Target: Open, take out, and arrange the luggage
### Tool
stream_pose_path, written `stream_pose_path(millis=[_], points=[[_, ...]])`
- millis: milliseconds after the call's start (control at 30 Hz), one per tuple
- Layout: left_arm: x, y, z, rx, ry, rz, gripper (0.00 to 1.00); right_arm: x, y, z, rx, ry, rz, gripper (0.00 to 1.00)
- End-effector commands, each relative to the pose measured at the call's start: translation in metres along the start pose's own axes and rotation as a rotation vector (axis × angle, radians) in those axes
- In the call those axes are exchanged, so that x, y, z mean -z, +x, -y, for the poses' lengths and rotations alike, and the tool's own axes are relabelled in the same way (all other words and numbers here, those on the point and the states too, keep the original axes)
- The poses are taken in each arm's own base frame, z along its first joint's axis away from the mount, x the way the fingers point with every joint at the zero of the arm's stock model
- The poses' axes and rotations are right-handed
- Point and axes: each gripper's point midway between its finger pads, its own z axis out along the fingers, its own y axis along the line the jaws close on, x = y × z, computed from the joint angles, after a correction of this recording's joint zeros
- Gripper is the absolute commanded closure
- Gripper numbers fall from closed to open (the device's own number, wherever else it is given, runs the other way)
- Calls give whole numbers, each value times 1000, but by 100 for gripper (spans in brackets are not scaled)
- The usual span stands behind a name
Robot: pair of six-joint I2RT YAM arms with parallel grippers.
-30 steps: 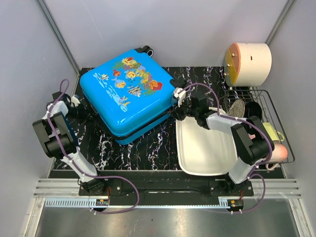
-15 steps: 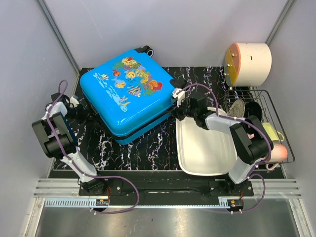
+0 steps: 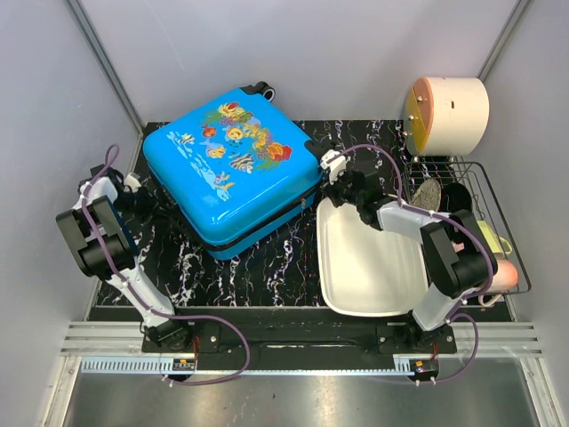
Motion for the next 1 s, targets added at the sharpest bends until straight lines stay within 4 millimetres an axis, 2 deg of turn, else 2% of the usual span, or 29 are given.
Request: stream_pose_path(millis=[0,100,200,300,333,400,433,500,533,567,733,800,967], points=[[17,-64,-41,-34,-166,201,100,23,-67,66,116,214,191,100],[20,-81,-37,-54,-163,221,100,24,-62,80,109,210,192,100],[20,-94,-32,-89,-152,228,100,22,-67,93,110,186,224,100],[18,-103,-27,-131,-145,222,100,16,-72,92,123,140,279,100],[16,-105,-24,-146,-139,214,100,16,-82,93,141,145,327,100],[14,-111,-21,-165,-138,211,100,13,-84,90,148,127,369,100],[11,-113,-18,-173,-129,208,100,14,-93,92,169,137,413,100],[6,-120,-15,-188,-125,201,100,9,-93,96,172,150,433,100],[5,-122,-14,-195,-128,199,100,10,-100,100,191,169,468,100],[3,-124,-14,-199,-129,198,100,6,-98,104,196,186,476,100],[-6,-135,-5,-228,-112,189,100,4,-112,133,209,285,571,100],[-11,-136,1,-240,-94,181,100,2,-120,139,196,289,605,100],[-21,-136,12,-266,-62,161,100,-16,-119,125,179,189,704,100]])
